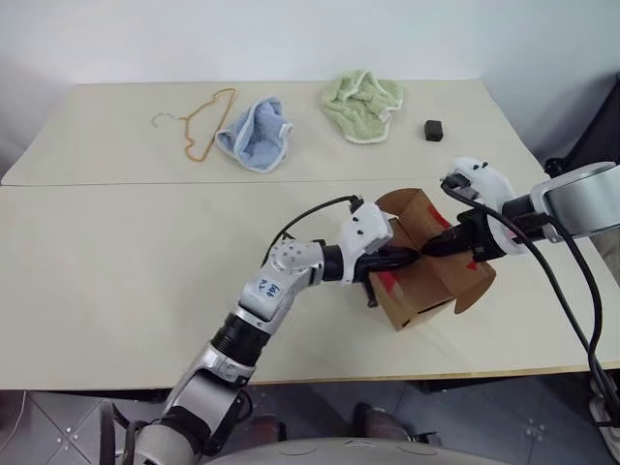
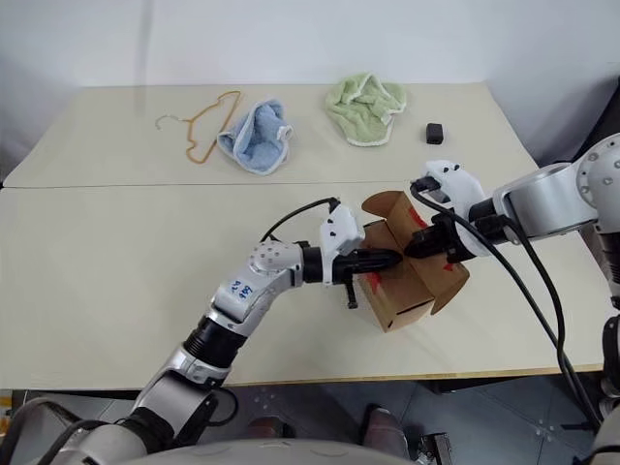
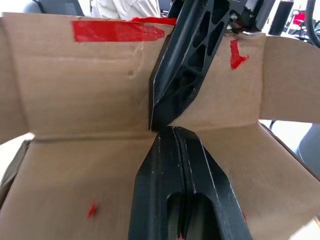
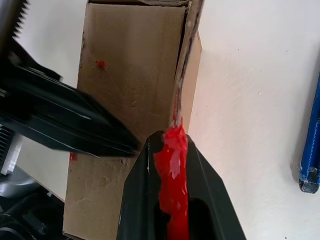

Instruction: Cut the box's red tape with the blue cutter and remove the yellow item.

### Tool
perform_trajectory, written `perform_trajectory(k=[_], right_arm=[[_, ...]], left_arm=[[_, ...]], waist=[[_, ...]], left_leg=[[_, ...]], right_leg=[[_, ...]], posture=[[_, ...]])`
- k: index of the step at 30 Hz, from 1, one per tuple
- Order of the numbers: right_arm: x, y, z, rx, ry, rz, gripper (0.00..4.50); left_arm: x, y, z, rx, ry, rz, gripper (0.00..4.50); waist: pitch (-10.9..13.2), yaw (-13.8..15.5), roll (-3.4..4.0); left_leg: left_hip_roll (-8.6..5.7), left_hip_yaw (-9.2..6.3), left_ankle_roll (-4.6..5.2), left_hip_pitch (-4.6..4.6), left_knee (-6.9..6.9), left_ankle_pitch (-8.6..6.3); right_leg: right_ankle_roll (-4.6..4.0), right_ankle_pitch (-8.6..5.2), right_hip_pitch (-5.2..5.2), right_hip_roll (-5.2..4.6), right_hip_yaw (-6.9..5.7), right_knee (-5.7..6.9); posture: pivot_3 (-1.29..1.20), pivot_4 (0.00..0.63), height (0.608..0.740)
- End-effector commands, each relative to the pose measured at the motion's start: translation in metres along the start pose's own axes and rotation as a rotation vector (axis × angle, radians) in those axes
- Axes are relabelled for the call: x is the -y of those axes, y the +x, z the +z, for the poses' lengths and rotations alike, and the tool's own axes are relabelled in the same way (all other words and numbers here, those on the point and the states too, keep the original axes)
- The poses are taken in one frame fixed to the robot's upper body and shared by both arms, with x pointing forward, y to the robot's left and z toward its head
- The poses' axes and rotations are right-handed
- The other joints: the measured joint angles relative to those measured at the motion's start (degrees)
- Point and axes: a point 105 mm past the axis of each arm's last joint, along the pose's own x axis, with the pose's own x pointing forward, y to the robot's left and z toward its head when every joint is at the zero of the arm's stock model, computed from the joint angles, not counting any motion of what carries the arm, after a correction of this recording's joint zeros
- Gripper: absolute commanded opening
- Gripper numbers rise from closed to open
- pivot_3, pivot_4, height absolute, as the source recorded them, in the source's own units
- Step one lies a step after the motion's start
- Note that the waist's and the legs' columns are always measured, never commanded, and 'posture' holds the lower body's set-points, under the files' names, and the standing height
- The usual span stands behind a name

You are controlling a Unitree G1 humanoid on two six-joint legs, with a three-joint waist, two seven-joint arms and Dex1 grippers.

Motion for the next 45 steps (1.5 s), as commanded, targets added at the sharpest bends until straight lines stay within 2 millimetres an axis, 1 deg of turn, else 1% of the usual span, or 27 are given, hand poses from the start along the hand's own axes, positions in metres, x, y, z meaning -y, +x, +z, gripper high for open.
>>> perform_trajectory(k=[1, 5, 7, 9, 12, 15, 18, 21, 26, 28, 31, 34, 37, 40, 45], right_arm=[[-0.003, 0.009, -0.007, -0.035, 0.01, 0.022, 0.03], [0.003, 0.004, -0.007, -0.029, 0.027, 0.001, 0.03], [0.011, -0.004, -0.007, -0.023, 0.048, -0.029, 0.03], [0.015, -0.008, -0.007, -0.019, 0.061, -0.043, 0.03], [0.02, -0.013, -0.008, -0.019, 0.074, -0.056, 0.03], [0.024, -0.016, -0.007, -0.021, 0.08, -0.066, 0.03], [0.026, -0.015, -0.008, -0.03, 0.078, -0.063, 0.03], [0.026, -0.012, -0.011, -0.042, 0.077, -0.055, 0.03], [0.025, 0.001, -0.015, -0.047, 0.084, -0.029, 0.03], [0.024, 0.004, -0.017, -0.048, 0.085, -0.016, 0.03], [0.024, 0.008, -0.023, -0.049, 0.092, -0.007, 0.03], [0.025, 0.01, -0.025, -0.039, 0.103, -0.01, 0.03], [0.025, 0.012, -0.024, -0.025, 0.111, -0.007, 0.03], [0.024, 0.016, -0.023, -0.01, 0.113, -0.004, 0.03], [0.023, 0.022, -0.023, 0.022, 0.132, 0.004, 0.03]], left_arm=[[0.005, 0.001, -0.017, -0.117, 0.045, -0.031, 0.0], [0.012, -0.01, -0.041, -0.259, 0.057, -0.071, 0.0], [0.015, -0.024, -0.06, -0.349, 0.03, -0.083, 0.0], [0.018, -0.035, -0.072, -0.4, 0.001, -0.092, 0.0], [0.021, -0.046, -0.078, -0.417, -0.033, -0.088, 0.0], [0.018, -0.059, -0.078, -0.396, -0.068, -0.04, 0.0], [0.015, -0.066, -0.075, -0.373, -0.071, -0.012, 0.0], [0.01, -0.071, -0.068, -0.33, -0.067, 0.023, 0.0], [0.002, -0.075, -0.055, -0.264, -0.077, 0.07, 0.0], [0.004, -0.078, -0.054, -0.26, -0.097, 0.068, 0.0], [0.011, -0.09, -0.055, -0.283, -0.124, 0.063, 0.0], [0.013, -0.098, -0.051, -0.282, -0.142, 0.077, 0.0], [0.012, -0.101, -0.048, -0.28, -0.141, 0.087, 0.0], [0.008, -0.101, -0.046, -0.28, -0.129, 0.103, 0.0], [0.003, -0.106, -0.044, -0.28, -0.15, 0.135, 0.0]], waist=[[0.0, 0.0, 0.0], [0.0, 0.0, 0.01], [0.0, 0.0, 0.01], [-0.1, 0.0, 0.01], [-0.4, 0.0, -0.18], [-0.7, 0.0, -0.36], [-0.7, 0.0, -0.42], [-0.7, 0.0, -0.42], [-0.7, -0.1, -0.42], [-0.7, -0.2, -0.42], [-0.7, -0.6, -0.4], [-0.6, -0.4, -0.19], [-0.3, 0.3, 0.16], [-0.3, 0.7, 0.2], [-0.2, 0.6, 0.23]], left_leg=[[0.0, 0.0, 0.0, 0.0, 0.0, 0.0], [0.0, 0.0, 0.0, 0.03, -0.01, 0.0], [0.01, 0.0, 0.0, 0.05, -0.02, 0.0], [0.01, 0.0, 0.0, 0.06, -0.02, 0.0], [0.03, -0.01, 0.0, 0.1, -0.04, 0.0], [0.05, -0.01, 0.01, 0.28, -0.1, -0.01], [0.07, -0.01, 0.03, 0.44, -0.11, -0.02], [0.09, 0.0, 0.03, 0.45, -0.11, -0.03], [0.1, 0.01, 0.03, 0.45, -0.12, -0.02], [0.12, 0.05, 0.03, 0.45, -0.16, -0.02], [0.28, 0.17, 0.01, 0.51, -0.19, -0.02], [0.32, 0.23, -0.02, 0.55, -0.2, -0.01], [0.3, 0.35, -0.01, 0.39, -0.1, -0.01], [0.27, 0.29, 0.0, -0.1, 0.04, -0.01], [0.25, 0.35, 0.01, -0.12, -0.11, -0.01]], right_leg=[[0.0, 0.0, 0.0, 0.0, 0.0, 0.0], [-0.01, 0.0, 0.01, 0.0, 0.01, 0.0], [-0.02, 0.0, 0.02, 0.0, 0.01, 0.0], [-0.03, 0.0, 0.04, 0.0, 0.01, 0.0], [-0.05, -0.02, 0.08, 0.0, 0.01, -0.01], [-0.11, -0.05, 0.21, 0.0, 0.02, -0.02], [-0.16, -0.06, 0.34, 0.0, 0.03, -0.01], [-0.19, -0.05, 0.35, 0.0, 0.04, 0.0], [-0.2, -0.05, 0.33, 0.02, 0.04, 0.01], [-0.2, -0.05, 0.3, 0.03, 0.05, 0.02], [-0.24, -0.06, 0.26, 0.16, 0.07, 0.02], [-0.27, -0.06, 0.24, 0.19, 0.08, 0.05], [-0.29, 0.09, 0.08, 0.19, 0.18, 0.04], [-0.25, 0.14, -0.28, 0.19, 0.17, 0.03], [-0.25, 0.14, -0.29, 0.2, 0.06, -0.11]], posture=[[0.0, 0.15, 0.74], [0.0, 0.15, 0.74], [0.0, 0.15, 0.74], [0.0, 0.15, 0.74], [0.0, 0.15, 0.74], [0.0, 0.15, 0.74], [0.0, 0.15, 0.74], [0.0, 0.15, 0.74], [0.0, 0.15, 0.74], [0.0, 0.15, 0.74], [0.0, 0.15, 0.74], [0.0, 0.15, 0.74], [0.0, 0.15, 0.74], [0.0, 0.15, 0.74], [0.0, 0.15, 0.74]])
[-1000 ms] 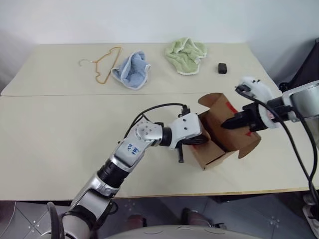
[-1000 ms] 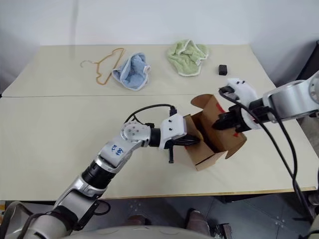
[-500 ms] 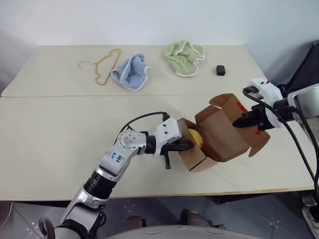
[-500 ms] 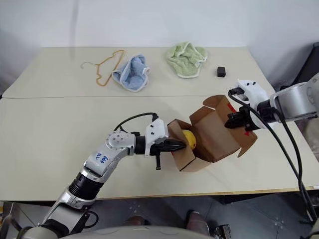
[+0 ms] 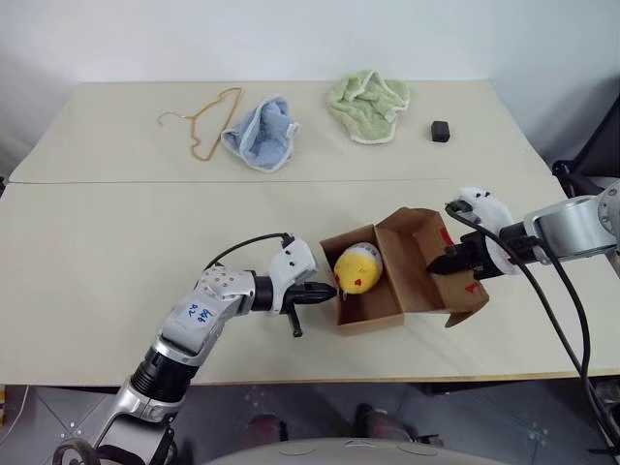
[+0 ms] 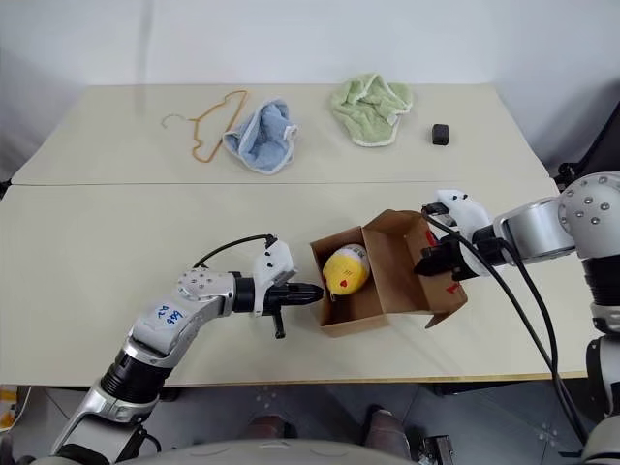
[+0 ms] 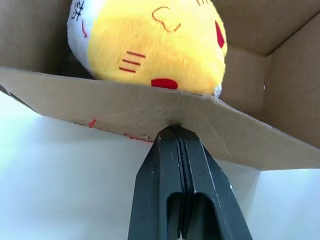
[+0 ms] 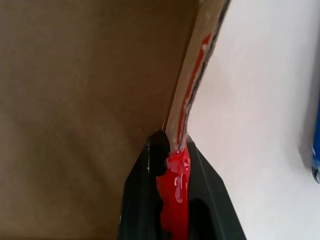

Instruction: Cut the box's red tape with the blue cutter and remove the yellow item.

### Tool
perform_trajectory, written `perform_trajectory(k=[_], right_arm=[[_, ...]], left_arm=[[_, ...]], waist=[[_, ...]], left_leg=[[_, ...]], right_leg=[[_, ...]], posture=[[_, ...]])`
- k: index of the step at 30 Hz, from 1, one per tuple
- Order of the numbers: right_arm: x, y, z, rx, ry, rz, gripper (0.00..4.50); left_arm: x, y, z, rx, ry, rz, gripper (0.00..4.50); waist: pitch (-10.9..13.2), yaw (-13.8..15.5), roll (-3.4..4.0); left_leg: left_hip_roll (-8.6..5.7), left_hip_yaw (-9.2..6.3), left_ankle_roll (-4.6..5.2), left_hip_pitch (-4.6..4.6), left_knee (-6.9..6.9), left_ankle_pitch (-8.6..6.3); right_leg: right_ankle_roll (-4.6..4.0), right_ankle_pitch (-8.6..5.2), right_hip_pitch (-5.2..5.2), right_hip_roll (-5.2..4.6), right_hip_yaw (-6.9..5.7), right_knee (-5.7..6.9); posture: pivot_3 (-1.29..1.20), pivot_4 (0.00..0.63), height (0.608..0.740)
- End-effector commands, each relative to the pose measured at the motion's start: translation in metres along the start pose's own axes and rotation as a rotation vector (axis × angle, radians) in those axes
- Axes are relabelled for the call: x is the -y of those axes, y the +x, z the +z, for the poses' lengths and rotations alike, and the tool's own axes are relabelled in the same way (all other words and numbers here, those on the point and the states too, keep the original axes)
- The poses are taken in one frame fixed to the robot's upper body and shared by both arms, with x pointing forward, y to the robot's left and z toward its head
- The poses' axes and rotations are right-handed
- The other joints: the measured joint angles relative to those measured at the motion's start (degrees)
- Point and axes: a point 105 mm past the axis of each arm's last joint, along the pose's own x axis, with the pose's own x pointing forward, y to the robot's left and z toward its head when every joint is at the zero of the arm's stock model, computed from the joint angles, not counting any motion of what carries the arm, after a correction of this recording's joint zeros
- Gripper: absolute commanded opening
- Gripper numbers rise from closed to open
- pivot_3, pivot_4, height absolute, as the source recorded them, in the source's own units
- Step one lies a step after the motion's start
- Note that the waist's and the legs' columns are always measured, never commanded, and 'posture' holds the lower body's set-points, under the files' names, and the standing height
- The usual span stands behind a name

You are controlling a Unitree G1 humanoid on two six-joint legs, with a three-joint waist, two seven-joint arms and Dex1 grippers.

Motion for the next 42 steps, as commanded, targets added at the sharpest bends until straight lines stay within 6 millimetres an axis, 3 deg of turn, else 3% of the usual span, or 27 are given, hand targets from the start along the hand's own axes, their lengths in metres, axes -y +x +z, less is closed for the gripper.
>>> perform_trajectory(k=[1, 5, 8, 13, 16, 20, 23, 25, 27, 30, 33, 35, 38, 42], right_arm=[[-0.007, -0.004, 0.004, 0.054, -0.012, 0.031, 0.01], [-0.006, -0.004, 0.0, 0.107, -0.006, 0.041, 0.93], [-0.008, -0.01, -0.002, 0.183, -0.065, 0.05, 2.06], [-0.002, -0.047, 0.009, 0.543, -0.308, 0.092, 3.58], [0.002, -0.064, -0.013, 0.603, -0.54, 0.164, 4.5], [0.007, -0.086, -0.036, 0.745, -0.798, 0.16, 4.5], [-0.001, -0.097, -0.048, 0.801, -0.843, 0.249, 4.5], [-0.01, -0.1, -0.053, 0.823, -0.863, 0.288, 4.5], [-0.026, -0.098, -0.054, 0.867, -0.881, 0.317, 4.5], [-0.048, -0.094, -0.063, 0.863, -0.926, 0.376, 4.5], [-0.053, -0.099, -0.059, 0.901, -0.905, 0.353, 4.5], [-0.054, -0.104, -0.063, 0.864, -0.873, 0.348, 4.5], [-0.055, -0.108, -0.071, 0.809, -0.825, 0.332, 4.5], [-0.055, -0.114, -0.08, 0.829, -0.81, 0.24, 4.5]], left_arm=[[-0.002, -0.007, 0.013, 0.03, 0.013, 0.014, 0.18], [-0.008, -0.023, 0.015, 0.038, -0.016, 0.047, 1.12], [-0.015, -0.041, 0.013, 0.033, -0.048, 0.077, 2.12], [-0.03, -0.097, -0.014, 0.029, -0.142, 0.187, 3.46], [-0.029, -0.137, -0.034, 0.07, -0.138, 0.229, 4.33], [-0.032, -0.197, -0.043, 0.195, -0.139, 0.392, 4.45], [-0.028, -0.237, -0.061, 0.194, -0.186, 0.505, 4.45], [-0.022, -0.254, -0.069, 0.182, -0.235, 0.538, 4.45], [-0.018, -0.26, -0.064, 0.183, -0.259, 0.518, 4.45], [-0.016, -0.252, -0.038, 0.216, -0.285, 0.408, 4.45], [-0.023, -0.225, 0.0, 0.192, -0.235, 0.226, 4.45], [-0.022, -0.195, 0.033, 0.135, -0.146, 0.044, 4.45], [-0.026, -0.16, 0.059, -0.009, -0.103, -0.086, 4.45], [-0.033, -0.087, 0.11, -0.021, 0.078, -0.21, 4.45]], waist=[[0.0, -0.1, 0.0], [0.1, -0.4, 0.01], [0.1, -0.6, 0.07], [0.2, -0.6, 0.14], [0.2, -0.7, 0.13], [0.3, -0.7, 0.03], [0.3, -0.9, 0.05], [0.4, -0.9, 0.05], [0.4, -0.7, 0.01], [0.4, -0.4, -0.01], [0.4, -0.1, -0.05], [0.5, 0.2, -0.11], [0.5, 0.8, -0.14], [0.5, 1.1, -0.24]], left_leg=[[0.0, 0.01, 0.0, 0.0, -0.01, 0.0], [0.01, 0.02, 0.0, 0.0, -0.02, 0.0], [0.02, 0.04, 0.0, 0.01, 0.0, 0.0], [0.03, 0.08, -0.01, 0.09, -0.07, 0.0], [0.03, 0.17, 0.0, 0.11, -0.13, 0.0], [0.11, 0.23, -0.02, 0.24, -0.17, -0.01], [0.12, 0.27, -0.03, 0.48, -0.12, -0.02], [0.13, 0.31, -0.06, 0.76, -0.17, -0.05], [0.17, 0.29, -0.08, 0.82, -0.16, -0.07], [0.19, 0.23, -0.12, 0.82, -0.12, -0.09], [0.18, 0.24, -0.12, 0.84, -0.04, -0.09], [0.17, 0.26, -0.12, 0.86, 0.0, -0.09], [0.14, 0.34, -0.12, 0.88, -0.03, -0.09], [0.09, 0.51, -0.1, 0.96, -0.04, -0.1]], right_leg=[[0.0, 0.0, 0.0, 0.0, -0.03, -0.02], [0.01, 0.01, 0.0, 0.0, -0.05, -0.01], [0.05, 0.02, 0.0, 0.0, -0.04, -0.02], [0.06, 0.02, 0.0, 0.02, -0.02, -0.06], [0.11, 0.04, 0.0, 0.02, -0.01, -0.18], [0.17, 0.07, 0.11, 0.06, -0.01, -0.27], [0.23, 0.12, 0.34, 0.06, 0.03, -0.25], [0.19, 0.11, 0.53, 0.06, 0.09, -0.22], [0.11, 0.06, 0.55, 0.06, 0.1, -0.09], [-0.03, -0.01, 0.48, 0.06, 0.11, 0.15], [-0.07, -0.03, 0.48, 0.06, 0.15, 0.29], [-0.09, -0.02, 0.47, 0.05, 0.17, 0.36], [-0.15, -0.04, 0.42, 0.06, 0.17, 0.46], [-0.13, -0.03, 0.44, 0.06, 0.15, 0.49]], posture=[[0.0, 0.15, 0.74], [0.0, 0.15, 0.74], [0.0, 0.15, 0.74], [0.0, 0.15, 0.74], [0.0, 0.15, 0.74], [0.0, 0.15, 0.74], [0.0, 0.15, 0.74], [0.0, 0.15, 0.74], [0.0, 0.15, 0.74], [0.0, 0.15, 0.74], [0.0, 0.15, 0.74], [0.0, 0.15, 0.74], [0.0, 0.15, 0.74], [0.0, 0.15, 0.74]])
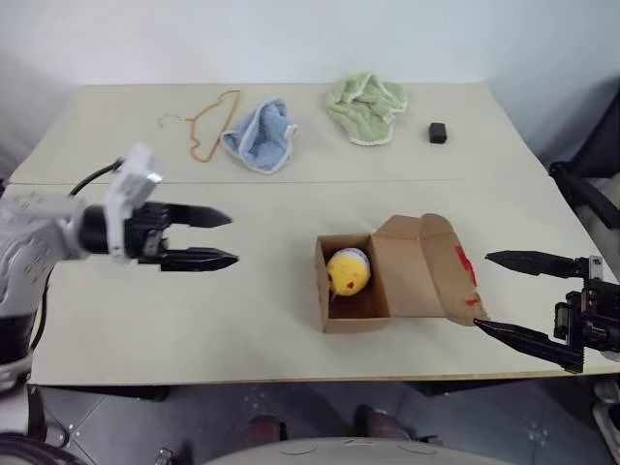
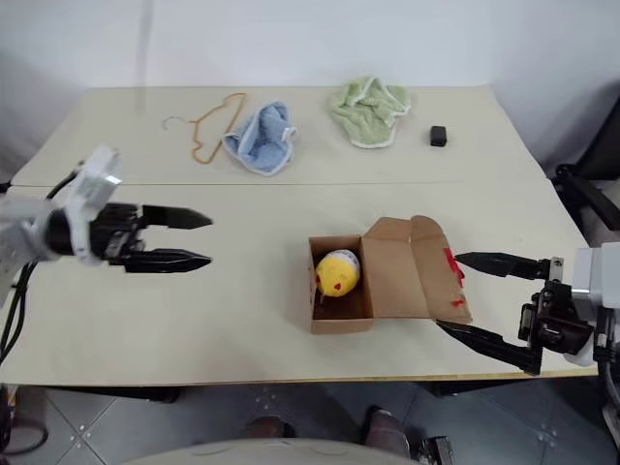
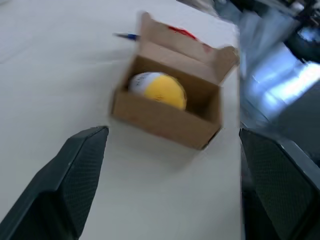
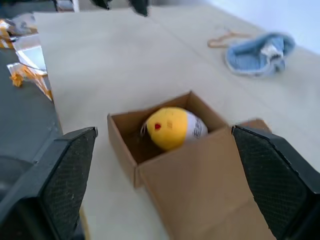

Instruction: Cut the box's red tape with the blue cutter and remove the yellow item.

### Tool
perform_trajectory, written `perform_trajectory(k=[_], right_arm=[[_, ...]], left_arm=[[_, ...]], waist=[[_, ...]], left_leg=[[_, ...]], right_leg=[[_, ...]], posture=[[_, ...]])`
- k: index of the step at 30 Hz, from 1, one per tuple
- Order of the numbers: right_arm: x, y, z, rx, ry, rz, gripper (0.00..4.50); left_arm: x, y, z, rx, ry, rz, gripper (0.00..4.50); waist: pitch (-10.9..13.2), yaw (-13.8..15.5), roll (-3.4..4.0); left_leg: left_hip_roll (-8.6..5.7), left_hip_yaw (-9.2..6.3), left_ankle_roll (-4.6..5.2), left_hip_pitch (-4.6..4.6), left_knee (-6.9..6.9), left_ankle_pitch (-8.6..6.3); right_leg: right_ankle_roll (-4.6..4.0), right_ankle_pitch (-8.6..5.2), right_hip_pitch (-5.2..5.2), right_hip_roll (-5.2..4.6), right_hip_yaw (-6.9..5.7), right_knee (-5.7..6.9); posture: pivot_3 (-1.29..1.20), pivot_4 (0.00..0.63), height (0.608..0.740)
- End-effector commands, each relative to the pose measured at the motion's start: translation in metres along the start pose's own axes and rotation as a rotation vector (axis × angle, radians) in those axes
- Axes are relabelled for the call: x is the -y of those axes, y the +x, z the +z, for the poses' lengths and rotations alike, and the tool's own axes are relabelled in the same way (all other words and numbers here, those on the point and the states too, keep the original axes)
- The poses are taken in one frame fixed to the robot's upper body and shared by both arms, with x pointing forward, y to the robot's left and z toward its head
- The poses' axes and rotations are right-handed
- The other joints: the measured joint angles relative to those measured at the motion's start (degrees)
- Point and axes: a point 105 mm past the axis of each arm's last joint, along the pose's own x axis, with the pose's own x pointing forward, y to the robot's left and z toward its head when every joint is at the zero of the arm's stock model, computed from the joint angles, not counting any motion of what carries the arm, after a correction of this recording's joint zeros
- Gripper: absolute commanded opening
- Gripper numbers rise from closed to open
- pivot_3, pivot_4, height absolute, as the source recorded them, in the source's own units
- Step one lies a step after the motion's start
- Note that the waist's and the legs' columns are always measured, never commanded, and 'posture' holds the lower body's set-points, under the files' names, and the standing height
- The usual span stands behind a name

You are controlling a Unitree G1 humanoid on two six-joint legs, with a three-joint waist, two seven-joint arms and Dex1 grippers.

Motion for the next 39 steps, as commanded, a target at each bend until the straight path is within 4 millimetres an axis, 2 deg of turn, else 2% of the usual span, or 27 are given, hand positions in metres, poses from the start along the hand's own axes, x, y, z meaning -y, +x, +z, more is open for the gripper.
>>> perform_trajectory(k=[1, 4, 7, 12, 18, 22, 29, 32, 34, 35, 37, 39], right_arm=[[-0.005, -0.003, 0.009, 0.008, -0.058, -0.053, 4.5], [-0.008, -0.003, 0.008, 0.005, -0.069, -0.099, 4.5], [-0.011, 0.0, 0.012, 0.027, -0.077, -0.139, 4.5], [-0.019, 0.008, 0.016, 0.06, -0.079, -0.171, 4.5], [-0.024, 0.009, 0.016, 0.064, -0.076, -0.189, 4.5], [-0.025, 0.01, 0.015, 0.063, -0.076, -0.192, 4.5], [-0.021, 0.011, 0.011, 0.065, -0.075, -0.188, 4.5], [-0.018, 0.013, 0.008, 0.071, -0.073, -0.176, 4.5], [-0.017, 0.015, 0.007, 0.078, -0.069, -0.166, 4.5], [-0.016, 0.017, 0.006, 0.087, -0.063, -0.152, 4.5], [-0.016, 0.023, 0.006, 0.112, -0.05, -0.12, 4.5], [-0.017, 0.032, 0.007, 0.148, -0.034, -0.079, 4.5]], left_arm=[[-0.003, 0.046, 0.012, -0.058, 0.061, -0.091, 4.45], [0.006, 0.085, 0.007, -0.155, 0.139, -0.207, 4.45], [0.008, 0.112, -0.007, -0.279, 0.219, -0.237, 4.45], [-0.012, 0.131, -0.023, -0.424, 0.334, -0.147, 4.45], [-0.015, 0.145, -0.04, -0.507, 0.412, -0.179, 4.45], [-0.018, 0.149, -0.042, -0.511, 0.455, -0.182, 3.59], [-0.03, 0.146, -0.024, -0.411, 0.451, -0.121, 1.5], [-0.03, 0.138, -0.014, -0.311, 0.418, -0.126, 0.66], [-0.03, 0.134, 0.0, -0.182, 0.36, -0.117, 0.18], [-0.029, 0.124, 0.017, -0.038, 0.303, -0.12, 0.03], [-0.033, 0.094, 0.043, 0.226, 0.243, -0.097, 0.01], [-0.043, 0.058, 0.056, 0.421, 0.199, -0.021, 0.01]], waist=[[0.0, 0.0, -0.09], [0.1, -1.0, -0.19], [0.2, -1.7, -0.22], [0.3, -1.5, -0.31], [0.3, -0.4, -0.38], [0.3, -0.1, -0.38], [0.3, -0.1, -0.39], [0.3, -0.1, -0.41], [0.3, -0.1, -0.41], [0.3, -0.1, -0.41], [0.3, -0.3, -0.4], [0.3, -0.9, -0.4]], left_leg=[[0.0, 0.04, 0.01, -0.02, 0.04, 0.0], [0.0, 0.12, 0.02, -0.01, -0.01, 0.0], [0.01, 0.13, 0.02, 0.0, -0.1, 0.0], [0.02, 0.09, 0.02, -0.02, -0.03, 0.0], [0.02, 0.08, 0.15, -0.09, 0.05, -0.08], [0.02, 0.09, 0.19, -0.09, 0.06, -0.1], [0.02, 0.08, 0.21, -0.08, 0.08, -0.11], [0.02, 0.09, 0.22, -0.1, 0.09, -0.11], [0.02, 0.09, 0.22, -0.09, 0.09, -0.11], [0.02, 0.09, 0.22, -0.11, 0.09, -0.11], [0.02, 0.09, 0.22, -0.1, 0.11, -0.11], [0.04, 0.09, 0.22, -0.06, 0.12, -0.11]], right_leg=[[0.04, 0.02, 0.0, 0.0, 0.0, -0.03], [0.04, 0.02, -0.05, 0.0, 0.05, -0.1], [0.03, 0.01, -0.1, 0.02, 0.06, -0.14], [0.05, 0.02, -0.1, 0.01, 0.08, -0.12], [0.06, 0.03, -0.1, 0.01, 0.09, -0.16], [0.06, 0.03, -0.09, 0.01, 0.08, -0.17], [0.06, 0.03, -0.09, 0.01, 0.08, -0.15], [0.07, 0.03, -0.1, 0.01, 0.08, -0.15], [0.07, 0.03, -0.1, 0.01, 0.08, -0.15], [0.07, 0.03, -0.1, 0.01, 0.08, -0.15], [0.08, 0.04, -0.1, 0.01, 0.08, -0.14], [0.08, 0.04, -0.11, 0.01, 0.09, -0.11]], posture=[[0.0, 0.15, 0.74], [0.0, 0.15, 0.74], [0.0, 0.15, 0.74], [0.0, 0.15, 0.74], [0.0, 0.15, 0.74], [0.0, 0.15, 0.74], [0.0, 0.15, 0.74], [0.0, 0.15, 0.74], [0.0, 0.15, 0.74], [0.0, 0.15, 0.74], [0.0, 0.15, 0.74], [0.0, 0.15, 0.74]])
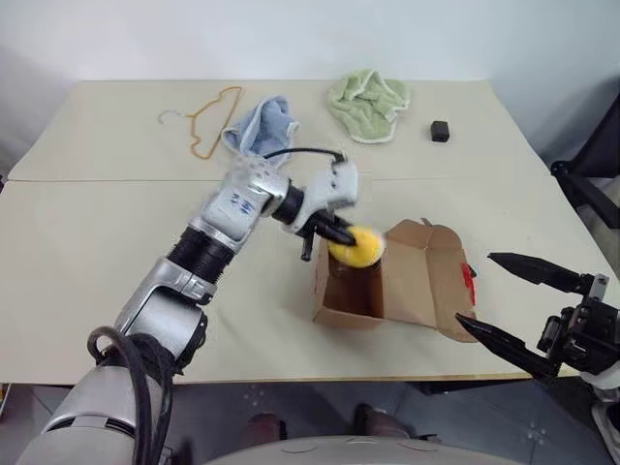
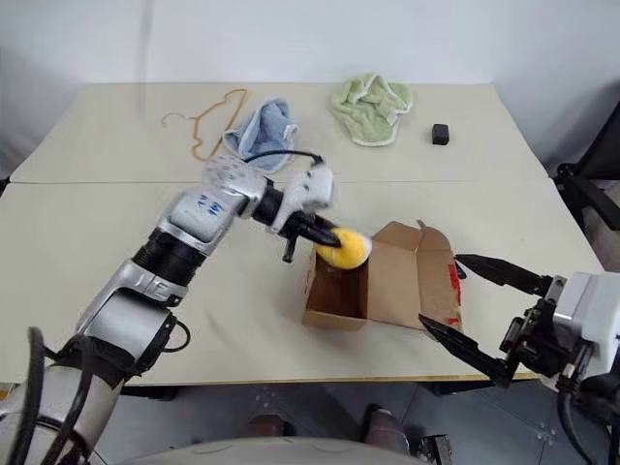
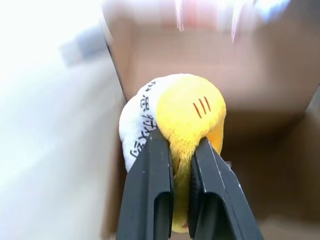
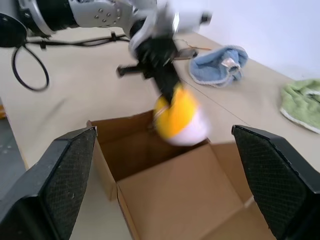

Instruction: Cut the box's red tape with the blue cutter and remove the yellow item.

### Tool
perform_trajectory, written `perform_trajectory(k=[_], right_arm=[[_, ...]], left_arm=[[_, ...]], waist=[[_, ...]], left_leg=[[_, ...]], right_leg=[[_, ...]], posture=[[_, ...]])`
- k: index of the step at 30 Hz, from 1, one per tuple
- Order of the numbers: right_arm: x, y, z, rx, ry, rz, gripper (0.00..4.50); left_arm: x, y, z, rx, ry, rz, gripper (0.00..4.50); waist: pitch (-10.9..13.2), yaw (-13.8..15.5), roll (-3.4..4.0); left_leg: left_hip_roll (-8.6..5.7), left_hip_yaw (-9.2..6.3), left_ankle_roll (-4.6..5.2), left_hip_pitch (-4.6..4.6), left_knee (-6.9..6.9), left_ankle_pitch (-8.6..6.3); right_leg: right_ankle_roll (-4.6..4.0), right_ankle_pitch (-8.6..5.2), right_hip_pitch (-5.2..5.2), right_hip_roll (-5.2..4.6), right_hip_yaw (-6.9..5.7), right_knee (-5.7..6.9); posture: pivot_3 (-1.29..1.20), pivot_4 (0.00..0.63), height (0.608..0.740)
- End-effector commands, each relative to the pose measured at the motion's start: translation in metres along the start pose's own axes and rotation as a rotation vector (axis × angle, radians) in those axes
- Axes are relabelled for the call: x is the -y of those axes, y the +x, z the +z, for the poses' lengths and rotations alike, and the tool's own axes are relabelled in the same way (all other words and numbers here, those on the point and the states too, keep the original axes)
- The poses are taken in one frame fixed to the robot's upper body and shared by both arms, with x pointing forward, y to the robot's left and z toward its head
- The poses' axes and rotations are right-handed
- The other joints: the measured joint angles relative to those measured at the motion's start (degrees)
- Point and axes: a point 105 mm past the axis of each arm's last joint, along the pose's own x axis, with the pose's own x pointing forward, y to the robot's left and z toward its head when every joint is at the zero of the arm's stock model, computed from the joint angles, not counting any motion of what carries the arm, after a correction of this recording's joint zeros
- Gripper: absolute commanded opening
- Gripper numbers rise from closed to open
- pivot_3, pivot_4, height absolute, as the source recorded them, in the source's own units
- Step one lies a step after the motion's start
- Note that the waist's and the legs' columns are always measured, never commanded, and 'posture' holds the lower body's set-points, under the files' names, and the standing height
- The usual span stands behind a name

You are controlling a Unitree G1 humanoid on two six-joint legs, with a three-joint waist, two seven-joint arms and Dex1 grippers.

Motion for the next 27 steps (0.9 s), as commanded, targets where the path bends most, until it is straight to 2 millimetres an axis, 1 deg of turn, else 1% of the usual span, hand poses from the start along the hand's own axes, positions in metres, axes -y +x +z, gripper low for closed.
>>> perform_trajectory(k=[1, 3, 5, 6, 7, 9, 10, 11, 12, 13, 15, 17, 18, 20, 21, 23, 24, 27], right_arm=[[-0.004, 0.013, 0.003, 0.065, 0.017, 0.071, 4.5], [-0.008, 0.026, 0.003, 0.106, 0.032, 0.13, 4.5], [-0.011, 0.042, 0.003, 0.158, 0.041, 0.194, 4.5], [-0.012, 0.046, 0.002, 0.173, 0.042, 0.213, 4.5], [-0.013, 0.054, 0.002, 0.199, 0.043, 0.237, 4.5], [-0.012, 0.066, -0.001, 0.236, 0.04, 0.271, 4.5], [-0.013, 0.071, -0.003, 0.248, 0.038, 0.292, 4.5], [-0.013, 0.076, -0.006, 0.254, 0.032, 0.315, 4.5], [-0.013, 0.08, -0.009, 0.256, 0.028, 0.337, 4.5], [-0.013, 0.083, -0.011, 0.256, 0.025, 0.352, 4.5], [-0.014, 0.087, -0.016, 0.245, 0.013, 0.393, 4.5], [-0.012, 0.09, -0.015, 0.252, 0.009, 0.412, 4.5], [-0.011, 0.09, -0.015, 0.252, 0.007, 0.419, 4.5], [-0.009, 0.09, -0.016, 0.246, 0.003, 0.428, 4.5], [-0.007, 0.089, -0.016, 0.242, 0.001, 0.43, 4.5], [-0.005, 0.088, -0.018, 0.237, 0.002, 0.43, 4.5], [-0.004, 0.087, -0.018, 0.234, 0.002, 0.43, 4.5], [0.0, 0.083, -0.02, 0.221, 0.003, 0.431, 4.5]], left_arm=[[-0.017, -0.07, 0.035, 0.336, -0.025, 0.2, 0.01], [-0.027, -0.119, 0.018, 0.37, -0.057, 0.409, 0.01], [-0.025, -0.18, -0.009, 0.394, -0.091, 0.678, 0.01], [-0.021, -0.198, -0.016, 0.398, -0.096, 0.758, 0.01], [-0.011, -0.223, -0.038, 0.354, -0.099, 0.874, 0.01], [0.01, -0.263, -0.068, 0.317, -0.121, 1.075, 0.01], [0.021, -0.278, -0.081, 0.29, -0.14, 1.148, 0.01], [0.032, -0.289, -0.097, 0.223, -0.144, 1.215, 0.01], [0.042, -0.296, -0.11, 0.173, -0.158, 1.253, 0.01], [0.049, -0.3, -0.117, 0.139, -0.164, 1.272, 0.01], [0.061, -0.307, -0.134, 0.144, -0.255, 1.327, 0.01], [0.072, -0.307, -0.145, 0.146, -0.328, 1.338, 0.72], [0.076, -0.306, -0.149, 0.112, -0.34, 1.333, 0.94], [0.079, -0.307, -0.153, 0.061, -0.365, 1.345, 1.57], [0.08, -0.309, -0.155, 0.034, -0.375, 1.357, 1.99], [0.082, -0.315, -0.154, 0.014, -0.375, 1.39, 2.55], [0.084, -0.315, -0.15, -0.004, -0.348, 1.384, 2.86], [0.094, -0.312, -0.141, -0.004, -0.307, 1.33, 3.84]], waist=[[0.0, -0.9, 0.0], [0.0, -1.7, 0.04], [0.0, -2.8, 0.06], [0.0, -3.1, 0.03], [0.0, -3.4, 0.0], [0.0, -3.2, -0.06], [0.1, -3.2, -0.13], [0.1, -2.7, -0.22], [0.1, -2.4, -0.31], [0.1, -2.0, -0.34], [0.1, -0.8, -0.35], [0.1, -0.4, -0.36], [0.1, -0.4, -0.36], [0.1, -0.6, -0.35], [0.1, -0.8, -0.35], [0.1, -1.1, -0.35], [0.1, -1.3, -0.35], [0.1, -1.8, -0.3]], left_leg=[[0.01, -0.01, 0.0, 0.0, 0.0, 0.0], [0.02, -0.02, -0.02, 0.08, -0.02, 0.01], [0.02, -0.02, -0.05, 0.27, -0.09, 0.03], [0.01, -0.02, -0.05, 0.39, -0.13, 0.03], [0.0, -0.01, -0.07, 0.51, -0.18, 0.03], [0.0, -0.03, -0.11, 0.5, -0.16, 0.0], [0.0, -0.01, -0.11, 0.5, -0.13, -0.02], [0.0, -0.01, -0.11, 0.49, -0.11, -0.06], [0.0, -0.04, -0.11, 0.44, -0.07, -0.08], [0.0, -0.06, -0.12, 0.4, -0.04, -0.1], [-0.02, -0.08, -0.12, 0.4, -0.01, -0.15], [-0.02, -0.17, -0.12, 0.31, 0.07, -0.15], [-0.02, -0.17, -0.13, 0.3, 0.08, -0.15], [0.0, -0.15, -0.15, 0.34, 0.06, -0.17], [0.0, -0.14, -0.15, 0.37, 0.03, -0.17], [0.0, -0.12, -0.17, 0.41, -0.03, -0.17], [0.0, -0.07, -0.17, 0.44, -0.06, -0.17], [0.02, 0.16, -0.18, 0.57, -0.17, -0.22]], right_leg=[[0.0, 0.0, 0.0, 0.0, 0.0, 0.02], [0.0, 0.0, 0.0, 0.0, 0.01, 0.08], [-0.01, -0.01, 0.01, 0.01, 0.02, 0.14], [-0.02, -0.01, 0.02, 0.02, 0.02, 0.18], [-0.03, -0.02, 0.04, 0.03, 0.01, 0.22], [-0.03, -0.02, 0.05, 0.03, -0.03, 0.23], [-0.03, -0.02, 0.04, 0.03, -0.06, 0.22], [-0.03, -0.02, 0.04, 0.02, -0.06, 0.21], [-0.03, -0.02, 0.04, 0.02, -0.09, 0.22], [-0.04, -0.01, 0.04, 0.02, -0.13, 0.21], [-0.08, 0.01, 0.05, 0.02, -0.15, 0.2], [-0.11, 0.02, 0.06, 0.01, -0.21, 0.21], [-0.11, 0.03, 0.05, 0.01, -0.2, 0.22], [-0.12, 0.03, 0.05, 0.01, -0.2, 0.24], [-0.13, 0.03, 0.04, 0.02, -0.2, 0.25], [-0.16, 0.01, 0.04, 0.02, -0.2, 0.27], [-0.17, 0.01, 0.03, 0.02, -0.21, 0.27], [-0.17, 0.01, -0.01, 0.02, -0.21, 0.26]], posture=[[0.0, 0.15, 0.74], [0.0, 0.15, 0.74], [0.0, 0.15, 0.74], [0.0, 0.15, 0.74], [0.0, 0.15, 0.74], [0.0, 0.15, 0.74], [0.0, 0.15, 0.74], [0.0, 0.15, 0.74], [0.0, 0.15, 0.74], [0.0, 0.15, 0.74], [0.0, 0.15, 0.74], [0.0, 0.15, 0.74], [0.0, 0.15, 0.74], [0.0, 0.15, 0.74], [0.0, 0.15, 0.74], [0.0, 0.15, 0.74], [0.0, 0.15, 0.74], [0.0, 0.15, 0.74]])
